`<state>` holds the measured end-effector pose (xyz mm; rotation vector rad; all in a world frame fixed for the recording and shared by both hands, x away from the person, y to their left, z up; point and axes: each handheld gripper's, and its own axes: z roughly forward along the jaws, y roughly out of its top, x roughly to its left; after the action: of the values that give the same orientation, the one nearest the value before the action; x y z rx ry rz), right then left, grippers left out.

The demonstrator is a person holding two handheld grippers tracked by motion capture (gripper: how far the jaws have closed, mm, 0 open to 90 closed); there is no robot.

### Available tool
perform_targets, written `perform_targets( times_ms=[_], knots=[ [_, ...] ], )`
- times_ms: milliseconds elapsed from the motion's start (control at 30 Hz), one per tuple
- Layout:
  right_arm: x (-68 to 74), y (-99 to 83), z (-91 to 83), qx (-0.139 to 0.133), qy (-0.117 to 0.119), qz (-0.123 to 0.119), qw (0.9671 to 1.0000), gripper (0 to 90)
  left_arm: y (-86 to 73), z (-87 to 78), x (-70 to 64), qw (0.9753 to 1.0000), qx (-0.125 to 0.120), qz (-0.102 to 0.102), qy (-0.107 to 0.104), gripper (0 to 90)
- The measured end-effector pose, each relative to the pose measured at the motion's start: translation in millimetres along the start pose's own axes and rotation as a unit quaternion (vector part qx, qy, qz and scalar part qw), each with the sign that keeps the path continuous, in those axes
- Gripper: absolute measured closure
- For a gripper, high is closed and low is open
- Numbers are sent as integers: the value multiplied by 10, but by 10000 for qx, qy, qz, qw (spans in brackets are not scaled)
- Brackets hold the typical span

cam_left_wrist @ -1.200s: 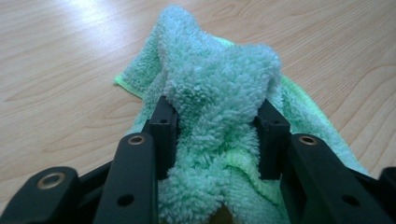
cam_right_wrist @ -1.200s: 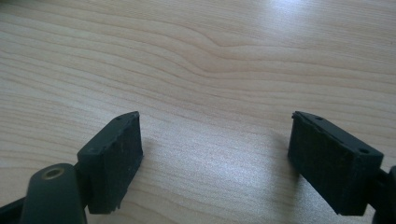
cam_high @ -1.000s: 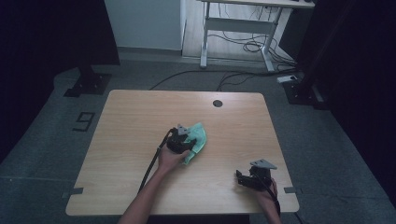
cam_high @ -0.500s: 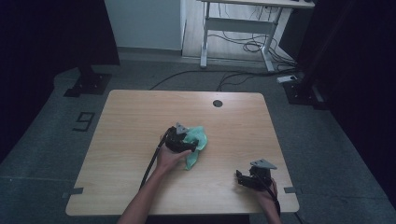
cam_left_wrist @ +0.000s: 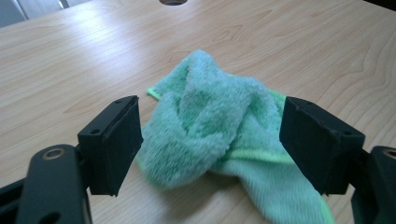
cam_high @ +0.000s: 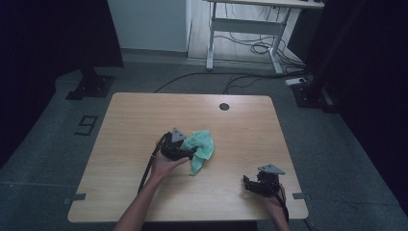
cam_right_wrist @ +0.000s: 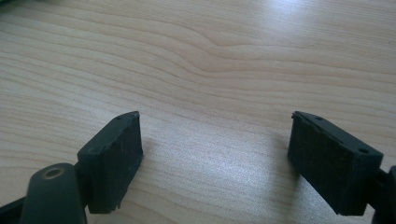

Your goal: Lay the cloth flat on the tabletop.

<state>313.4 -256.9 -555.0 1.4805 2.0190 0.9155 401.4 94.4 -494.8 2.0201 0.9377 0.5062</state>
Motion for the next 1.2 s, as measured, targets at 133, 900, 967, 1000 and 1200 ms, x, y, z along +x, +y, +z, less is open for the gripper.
perform_targets(
  times_ms=[133,900,967,1000,1200],
  knots=[
    [0,0,0,0,-2,0,10000,181,-56,-104,19,10000,-18,49,64,223],
    [1,1,1,1,-8,6,10000,181,-454,-382,98,9999,49,29,96,262],
    [1,2,2,2,-11,8,10000,181,-461,-386,106,9999,51,13,88,267],
    [1,3,4,1,-14,10,10000,181,-467,-390,117,9999,61,-8,91,268],
    [7,14,13,-3,-19,18,10000,187,-455,-386,170,9998,86,-72,167,280]
  ],
)
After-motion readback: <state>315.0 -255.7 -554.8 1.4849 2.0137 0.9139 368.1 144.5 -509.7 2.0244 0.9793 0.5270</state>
